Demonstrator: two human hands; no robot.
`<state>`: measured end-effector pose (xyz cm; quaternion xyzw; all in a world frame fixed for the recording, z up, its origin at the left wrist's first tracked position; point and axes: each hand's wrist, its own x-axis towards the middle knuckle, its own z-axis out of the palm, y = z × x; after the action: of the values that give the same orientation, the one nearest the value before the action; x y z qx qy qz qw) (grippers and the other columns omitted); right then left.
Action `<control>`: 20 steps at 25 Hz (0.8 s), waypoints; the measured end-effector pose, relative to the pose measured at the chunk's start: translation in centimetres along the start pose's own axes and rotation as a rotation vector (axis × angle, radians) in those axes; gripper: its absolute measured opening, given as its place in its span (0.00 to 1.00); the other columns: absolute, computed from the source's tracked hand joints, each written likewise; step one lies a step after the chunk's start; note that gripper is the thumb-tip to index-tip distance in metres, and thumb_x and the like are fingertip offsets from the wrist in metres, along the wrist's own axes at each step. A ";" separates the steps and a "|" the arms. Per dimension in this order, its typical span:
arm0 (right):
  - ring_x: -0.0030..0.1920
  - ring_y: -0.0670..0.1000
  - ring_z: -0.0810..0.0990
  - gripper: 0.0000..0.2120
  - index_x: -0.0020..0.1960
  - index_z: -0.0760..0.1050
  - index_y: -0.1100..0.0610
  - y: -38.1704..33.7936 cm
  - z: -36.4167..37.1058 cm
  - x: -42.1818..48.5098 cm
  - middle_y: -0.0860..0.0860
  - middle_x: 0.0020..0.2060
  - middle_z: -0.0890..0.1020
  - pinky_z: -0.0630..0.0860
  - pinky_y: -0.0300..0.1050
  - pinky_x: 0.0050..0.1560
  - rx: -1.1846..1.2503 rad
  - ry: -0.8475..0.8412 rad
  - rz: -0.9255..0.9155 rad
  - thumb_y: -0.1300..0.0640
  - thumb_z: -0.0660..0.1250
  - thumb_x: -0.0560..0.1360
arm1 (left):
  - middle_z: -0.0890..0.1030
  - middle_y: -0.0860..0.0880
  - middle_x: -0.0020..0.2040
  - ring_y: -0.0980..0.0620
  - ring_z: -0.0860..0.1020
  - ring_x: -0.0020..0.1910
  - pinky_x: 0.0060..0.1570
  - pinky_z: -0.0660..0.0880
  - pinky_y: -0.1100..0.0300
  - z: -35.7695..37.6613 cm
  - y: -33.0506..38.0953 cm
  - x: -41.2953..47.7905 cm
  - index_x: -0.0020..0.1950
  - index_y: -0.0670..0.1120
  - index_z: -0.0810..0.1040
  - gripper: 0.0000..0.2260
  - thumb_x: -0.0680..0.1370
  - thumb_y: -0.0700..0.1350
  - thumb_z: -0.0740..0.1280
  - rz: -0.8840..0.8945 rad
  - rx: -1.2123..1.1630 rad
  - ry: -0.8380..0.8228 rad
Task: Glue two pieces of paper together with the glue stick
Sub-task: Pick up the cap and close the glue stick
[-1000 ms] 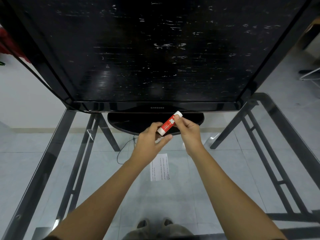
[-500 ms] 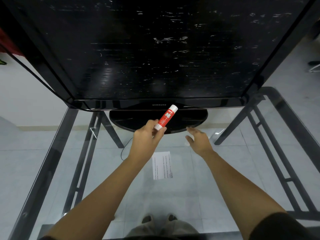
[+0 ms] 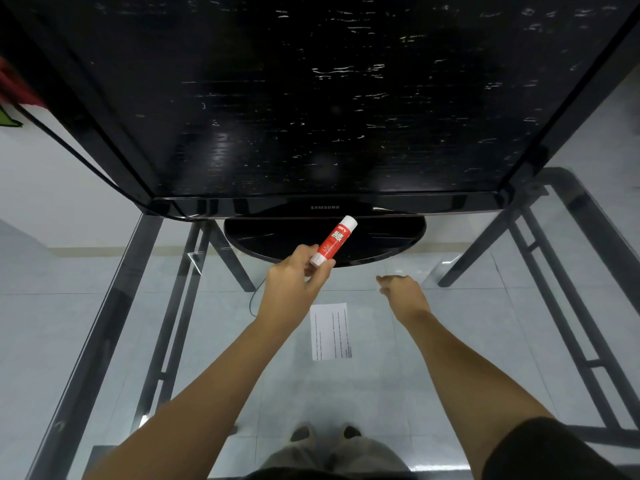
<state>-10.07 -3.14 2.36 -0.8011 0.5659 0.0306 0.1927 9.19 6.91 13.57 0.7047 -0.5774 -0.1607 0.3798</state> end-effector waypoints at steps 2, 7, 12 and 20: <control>0.57 0.58 0.78 0.17 0.67 0.70 0.59 -0.2 -1.5 -0.2 0.60 0.59 0.79 0.72 0.44 0.58 0.289 0.134 0.022 0.62 0.60 0.78 | 0.82 0.45 0.50 0.51 0.81 0.46 0.42 0.75 0.63 0.2 -0.5 0.1 0.59 0.42 0.74 0.17 0.74 0.50 0.67 -0.013 -0.010 0.004; 0.59 0.40 0.76 0.27 0.72 0.60 0.55 -1.7 -7.4 -0.6 0.47 0.62 0.77 0.68 0.28 0.58 0.946 0.228 -0.038 0.57 0.65 0.76 | 0.83 0.47 0.48 0.52 0.81 0.45 0.42 0.74 0.68 0.5 -1.8 -0.3 0.58 0.43 0.74 0.16 0.74 0.50 0.67 -0.022 -0.059 -0.026; 0.55 0.31 0.75 0.22 0.69 0.65 0.48 -2.5 -10.8 -1.6 0.34 0.51 0.79 0.68 0.21 0.50 0.995 0.148 -0.146 0.56 0.64 0.77 | 0.82 0.48 0.50 0.59 0.77 0.42 0.37 0.69 0.81 1.0 -1.6 -0.6 0.57 0.44 0.75 0.15 0.74 0.49 0.67 0.048 -0.083 -0.051; 0.53 0.31 0.76 0.14 0.60 0.75 0.49 -3.8 -11.1 -2.0 0.38 0.51 0.79 0.71 0.24 0.48 0.966 0.135 -0.258 0.58 0.64 0.76 | 0.82 0.46 0.50 0.57 0.77 0.44 0.41 0.70 0.73 0.8 -1.7 -0.6 0.59 0.43 0.75 0.17 0.74 0.50 0.67 0.093 -0.061 -0.077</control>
<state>-9.22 -4.07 14.21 -0.6840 0.4231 -0.3106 0.5066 9.69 7.30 11.69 0.6586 -0.6185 -0.1876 0.3855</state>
